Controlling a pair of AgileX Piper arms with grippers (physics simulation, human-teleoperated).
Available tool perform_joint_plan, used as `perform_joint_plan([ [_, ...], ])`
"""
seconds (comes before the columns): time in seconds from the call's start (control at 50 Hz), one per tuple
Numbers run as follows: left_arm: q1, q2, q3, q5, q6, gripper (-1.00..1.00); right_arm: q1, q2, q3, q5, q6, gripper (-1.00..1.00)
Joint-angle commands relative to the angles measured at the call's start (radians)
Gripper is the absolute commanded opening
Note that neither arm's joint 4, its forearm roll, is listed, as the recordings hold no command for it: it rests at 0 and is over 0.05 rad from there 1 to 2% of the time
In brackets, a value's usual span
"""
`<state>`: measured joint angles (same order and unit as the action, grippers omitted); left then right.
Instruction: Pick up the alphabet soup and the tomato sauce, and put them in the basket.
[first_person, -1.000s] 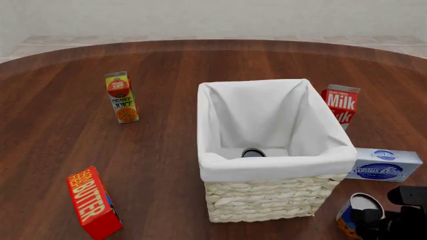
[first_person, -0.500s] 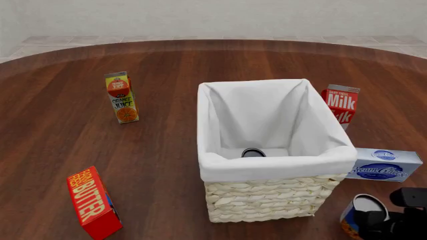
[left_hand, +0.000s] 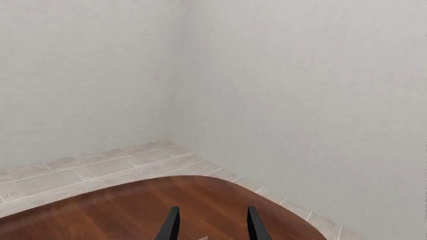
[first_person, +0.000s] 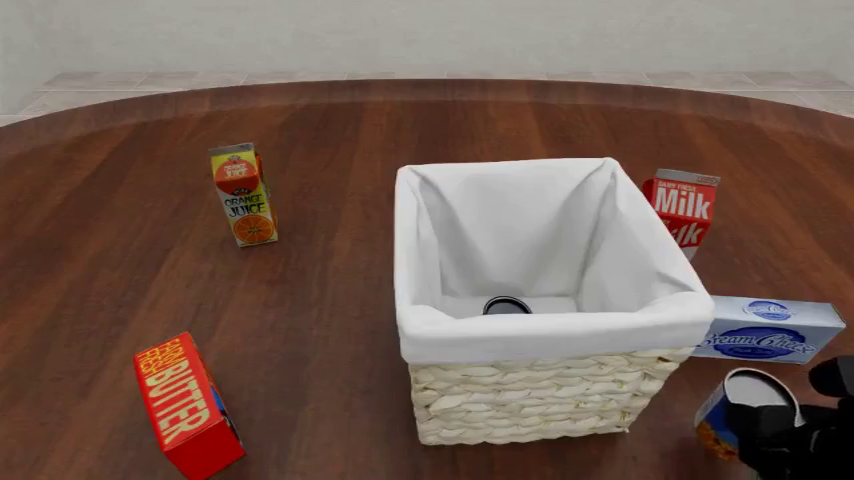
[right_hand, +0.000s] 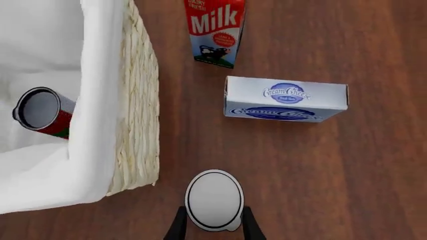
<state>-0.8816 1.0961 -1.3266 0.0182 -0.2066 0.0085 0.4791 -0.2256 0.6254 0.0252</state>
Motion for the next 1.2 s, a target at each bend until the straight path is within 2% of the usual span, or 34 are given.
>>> perform_joint_plan([
  [0.02, -0.001, -0.001, 0.002, -0.002, -0.002, 1.0, -0.006, 0.011, -0.067, 0.015, 0.012, -1.0],
  [0.6, -0.002, -0.006, 0.003, -0.004, -0.004, 1.0, -0.011, -0.043, -0.262, 0.178, -0.033, -1.0],
  [0.8, -0.007, -0.009, -0.005, 0.002, -0.001, 1.0, -0.015, -0.05, -0.378, 0.249, -0.058, -1.0],
  [1.2, -0.008, -0.011, -0.005, 0.002, -0.001, 1.0, -0.018, -0.002, -0.511, 0.265, -0.097, -1.0],
])
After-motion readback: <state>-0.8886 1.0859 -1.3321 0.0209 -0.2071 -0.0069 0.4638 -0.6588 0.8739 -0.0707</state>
